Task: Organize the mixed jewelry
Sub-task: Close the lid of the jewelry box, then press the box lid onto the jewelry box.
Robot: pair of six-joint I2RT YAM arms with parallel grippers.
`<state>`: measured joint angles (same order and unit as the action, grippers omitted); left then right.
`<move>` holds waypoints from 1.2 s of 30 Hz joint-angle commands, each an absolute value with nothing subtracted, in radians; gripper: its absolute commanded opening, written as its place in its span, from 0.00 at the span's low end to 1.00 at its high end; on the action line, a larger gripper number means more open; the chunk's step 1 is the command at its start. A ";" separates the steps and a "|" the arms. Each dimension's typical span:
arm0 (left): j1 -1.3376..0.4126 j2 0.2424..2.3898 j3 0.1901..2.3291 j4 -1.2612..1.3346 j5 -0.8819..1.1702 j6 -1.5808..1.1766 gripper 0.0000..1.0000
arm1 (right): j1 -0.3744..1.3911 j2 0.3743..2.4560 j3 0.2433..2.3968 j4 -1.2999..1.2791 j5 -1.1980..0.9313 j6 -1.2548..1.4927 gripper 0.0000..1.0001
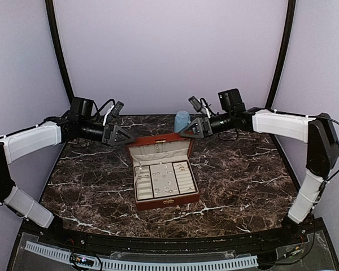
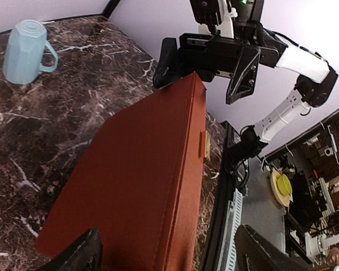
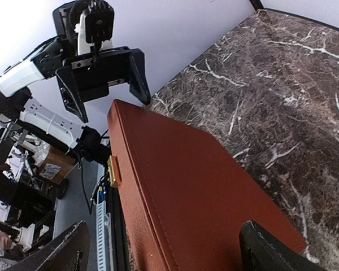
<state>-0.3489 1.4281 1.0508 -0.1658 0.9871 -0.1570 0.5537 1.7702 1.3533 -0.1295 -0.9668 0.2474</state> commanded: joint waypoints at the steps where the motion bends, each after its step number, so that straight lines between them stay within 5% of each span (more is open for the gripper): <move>1: -0.405 1.384 1.031 -0.335 1.110 -0.038 0.84 | 0.576 1.659 1.285 -0.185 -1.058 0.250 0.92; 10: -0.433 1.235 0.956 -0.225 1.032 -0.098 0.82 | 0.597 1.456 1.079 -0.051 -0.731 0.377 0.88; 19: -0.622 1.130 0.845 -0.176 0.457 -0.103 0.70 | 0.680 1.396 0.957 0.051 -0.340 0.531 0.88; 23: -0.730 1.111 0.790 -0.172 0.362 -0.129 0.60 | 0.774 1.411 0.953 0.018 -0.252 0.544 0.63; 29: -0.845 1.117 0.693 -0.078 0.358 -0.229 0.42 | 0.873 1.392 0.845 0.146 -0.304 0.615 0.40; 36: -0.888 1.179 0.633 0.019 0.325 -0.300 0.33 | 0.940 1.453 0.792 0.189 -0.327 0.644 0.27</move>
<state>-0.8753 1.1538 0.6609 -0.0799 0.3672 -0.2417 0.9108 1.4239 0.8112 0.1024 -0.3206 0.6159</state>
